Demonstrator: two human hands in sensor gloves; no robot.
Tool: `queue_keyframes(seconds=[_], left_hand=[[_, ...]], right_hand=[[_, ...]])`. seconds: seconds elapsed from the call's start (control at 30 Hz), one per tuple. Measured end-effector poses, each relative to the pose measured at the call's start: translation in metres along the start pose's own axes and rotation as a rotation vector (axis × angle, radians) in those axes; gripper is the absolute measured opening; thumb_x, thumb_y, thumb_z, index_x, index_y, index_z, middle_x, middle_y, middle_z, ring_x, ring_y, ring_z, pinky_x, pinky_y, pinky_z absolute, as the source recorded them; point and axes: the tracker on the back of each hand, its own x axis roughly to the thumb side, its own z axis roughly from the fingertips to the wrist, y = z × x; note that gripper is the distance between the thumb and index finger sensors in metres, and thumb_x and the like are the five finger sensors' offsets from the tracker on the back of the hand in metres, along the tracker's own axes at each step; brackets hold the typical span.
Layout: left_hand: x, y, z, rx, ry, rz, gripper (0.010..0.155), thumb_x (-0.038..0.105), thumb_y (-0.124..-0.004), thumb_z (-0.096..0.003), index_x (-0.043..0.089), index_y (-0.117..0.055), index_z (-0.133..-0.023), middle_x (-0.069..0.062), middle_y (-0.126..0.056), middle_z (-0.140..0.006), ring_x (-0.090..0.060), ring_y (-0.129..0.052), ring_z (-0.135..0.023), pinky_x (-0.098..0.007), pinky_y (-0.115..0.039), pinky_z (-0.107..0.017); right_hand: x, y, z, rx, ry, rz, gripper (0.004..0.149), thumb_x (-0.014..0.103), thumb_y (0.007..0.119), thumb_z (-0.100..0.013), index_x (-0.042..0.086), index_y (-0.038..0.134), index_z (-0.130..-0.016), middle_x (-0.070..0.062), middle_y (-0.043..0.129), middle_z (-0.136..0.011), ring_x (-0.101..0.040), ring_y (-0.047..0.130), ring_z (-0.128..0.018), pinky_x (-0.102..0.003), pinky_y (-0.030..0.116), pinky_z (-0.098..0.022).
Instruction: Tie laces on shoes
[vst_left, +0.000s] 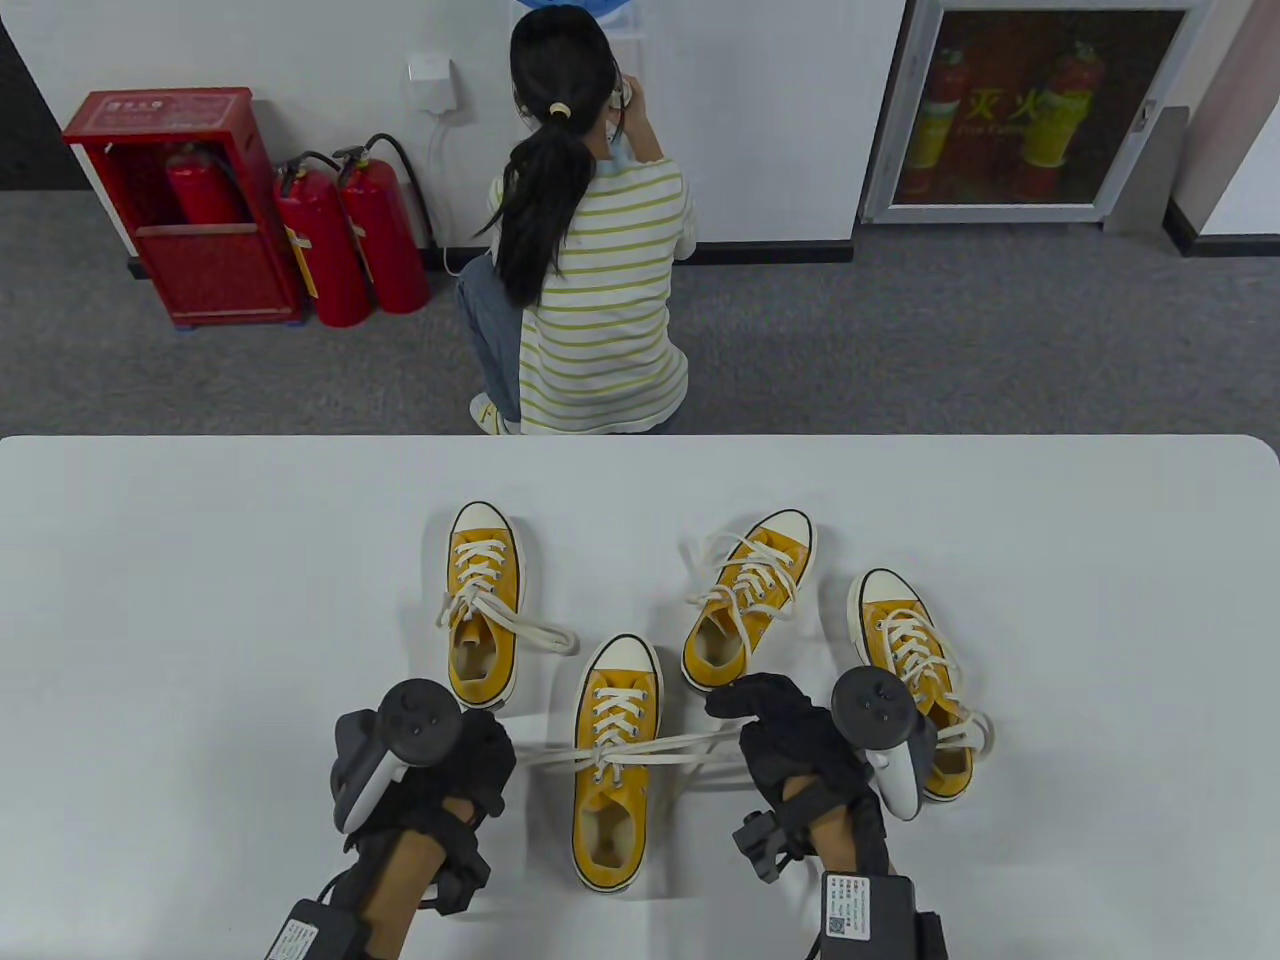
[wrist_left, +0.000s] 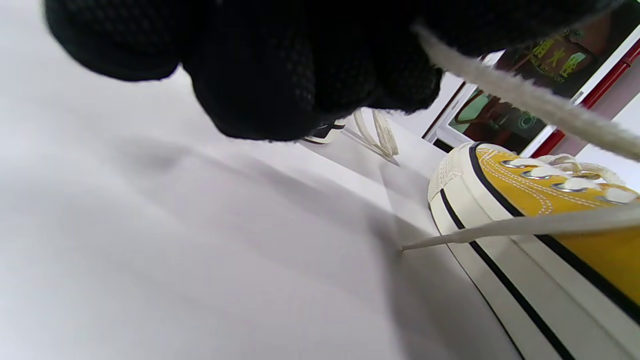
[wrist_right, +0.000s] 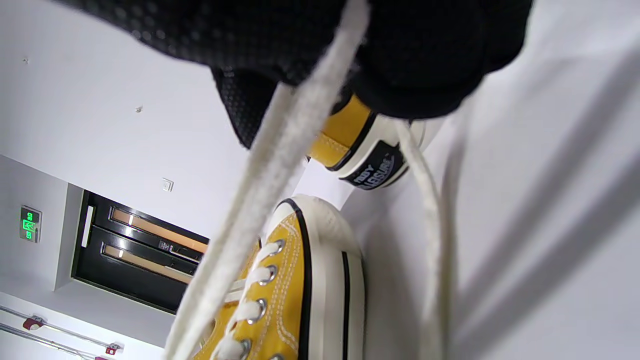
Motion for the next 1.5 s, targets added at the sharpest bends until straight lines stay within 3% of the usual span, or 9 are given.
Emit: queue_keyframes(seconds=[0.27, 0.47, 0.6, 0.73, 1.0, 1.5], left_hand=[[0.006, -0.005, 0.002, 0.007, -0.028, -0.031, 0.041, 0.048, -0.075, -0.0479, 0.026, -0.086, -0.081, -0.004, -0.095, -0.076, -0.026, -0.103, -0.046, -0.055, -0.082, -0.046], [0.015, -0.012, 0.005, -0.021, -0.083, 0.034, 0.065, 0.059, -0.072, -0.0467, 0.020, -0.077, -0.098, -0.012, -0.088, -0.092, -0.033, -0.101, -0.060, -0.059, -0.078, -0.052], [0.030, -0.019, 0.010, -0.080, -0.145, -0.057, 0.085, 0.072, -0.061, -0.0421, 0.017, -0.063, -0.107, -0.015, -0.078, -0.102, -0.037, -0.096, -0.070, -0.063, -0.071, -0.058], [0.041, -0.030, 0.013, -0.125, -0.192, -0.109, 0.092, 0.075, -0.059, -0.0397, 0.017, -0.055, -0.110, -0.016, -0.074, -0.104, -0.038, -0.094, -0.073, -0.064, -0.070, -0.060], [0.051, -0.039, 0.017, -0.120, -0.229, -0.201, 0.094, 0.078, -0.062, -0.0379, 0.018, -0.054, -0.110, -0.015, -0.073, -0.106, -0.038, -0.092, -0.075, -0.063, -0.070, -0.060], [0.064, -0.046, 0.022, -0.131, -0.202, -0.315, 0.089, 0.074, -0.071, -0.0412, 0.013, -0.061, -0.105, -0.013, -0.083, -0.096, -0.032, -0.099, -0.061, -0.059, -0.077, -0.053]], right_hand=[[0.005, 0.000, 0.002, -0.009, -0.041, 0.021, 0.044, 0.014, 0.078, -0.042, 0.014, 0.088, -0.085, -0.010, 0.067, -0.098, -0.026, 0.089, -0.059, -0.060, 0.062, -0.061], [0.021, 0.004, 0.008, -0.015, -0.118, 0.092, 0.048, 0.026, 0.080, -0.045, 0.014, 0.082, -0.091, -0.010, 0.061, -0.103, -0.035, 0.079, -0.081, -0.066, 0.052, -0.066], [0.037, 0.009, 0.014, -0.008, -0.168, 0.174, 0.053, 0.034, 0.079, -0.046, 0.014, 0.077, -0.095, -0.010, 0.055, -0.107, -0.039, 0.071, -0.091, -0.068, 0.047, -0.068], [0.054, 0.013, 0.019, 0.000, -0.195, 0.290, 0.064, 0.044, 0.080, -0.045, 0.016, 0.068, -0.102, -0.008, 0.045, -0.112, -0.043, 0.055, -0.102, -0.072, 0.035, -0.071], [0.070, 0.016, 0.034, 0.031, -0.225, 0.671, 0.079, 0.055, 0.080, -0.041, 0.021, 0.054, -0.108, -0.005, 0.031, -0.116, -0.045, 0.035, -0.109, -0.074, 0.023, -0.072], [0.033, 0.017, 0.049, 0.023, -0.220, 0.857, 0.082, 0.058, 0.078, -0.040, 0.024, 0.050, -0.109, -0.002, 0.024, -0.117, -0.044, 0.024, -0.111, -0.074, 0.017, -0.072]])
